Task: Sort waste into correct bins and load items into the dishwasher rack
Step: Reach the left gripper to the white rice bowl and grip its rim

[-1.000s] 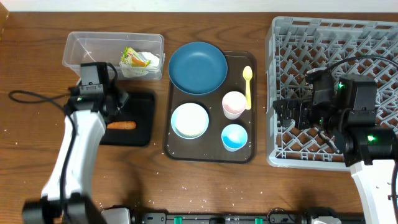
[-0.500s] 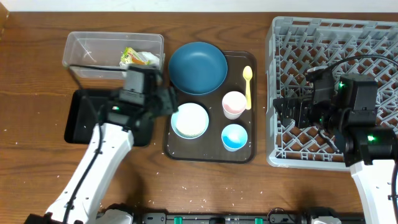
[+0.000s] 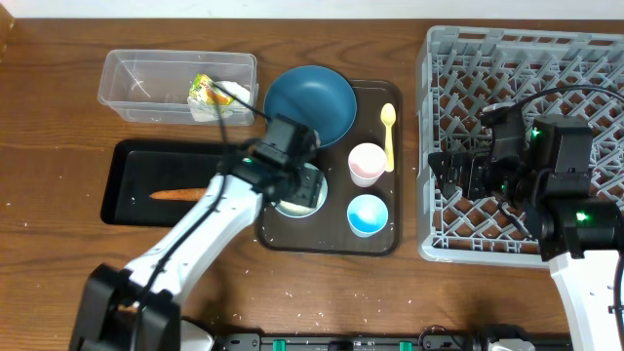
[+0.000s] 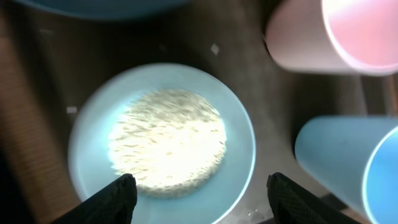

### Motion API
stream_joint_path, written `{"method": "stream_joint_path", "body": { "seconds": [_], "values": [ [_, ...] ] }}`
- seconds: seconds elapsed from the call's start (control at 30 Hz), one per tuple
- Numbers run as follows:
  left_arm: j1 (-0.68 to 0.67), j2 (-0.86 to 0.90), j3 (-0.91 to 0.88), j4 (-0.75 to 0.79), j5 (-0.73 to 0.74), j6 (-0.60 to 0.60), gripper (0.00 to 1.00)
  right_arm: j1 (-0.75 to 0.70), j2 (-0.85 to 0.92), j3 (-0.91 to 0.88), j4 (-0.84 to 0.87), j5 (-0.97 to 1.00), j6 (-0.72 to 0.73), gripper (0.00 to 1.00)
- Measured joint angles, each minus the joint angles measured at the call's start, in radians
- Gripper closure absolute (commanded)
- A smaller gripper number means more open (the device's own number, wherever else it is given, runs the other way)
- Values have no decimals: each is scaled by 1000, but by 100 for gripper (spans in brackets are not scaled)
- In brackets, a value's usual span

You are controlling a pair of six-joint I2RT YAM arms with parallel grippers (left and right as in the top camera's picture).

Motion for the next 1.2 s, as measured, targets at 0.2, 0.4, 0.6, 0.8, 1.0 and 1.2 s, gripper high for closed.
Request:
{"method": "stream_joint_path", "body": {
  "seconds": [0.2,0.4,0.6,0.8,1.0,1.2],
  "values": [
    [-55,65,0,22,-18,126,30,0,0,0,0,0,6,1],
    [-57,141,0,42,-25,170,30,0,0,0,-1,0,6,1],
    [-57,174,0,45,-25,180,40,0,0,0,-1,0,7,1],
    [-58,174,0,46,-25,185,61,0,0,0,-1,0,7,1],
    [-58,174,0,45,-25,188,64,0,0,0,-3,0,7,1],
    [-58,174,0,46,-46,187,67,0,0,0,-11,0,7,1]
  ]
}}
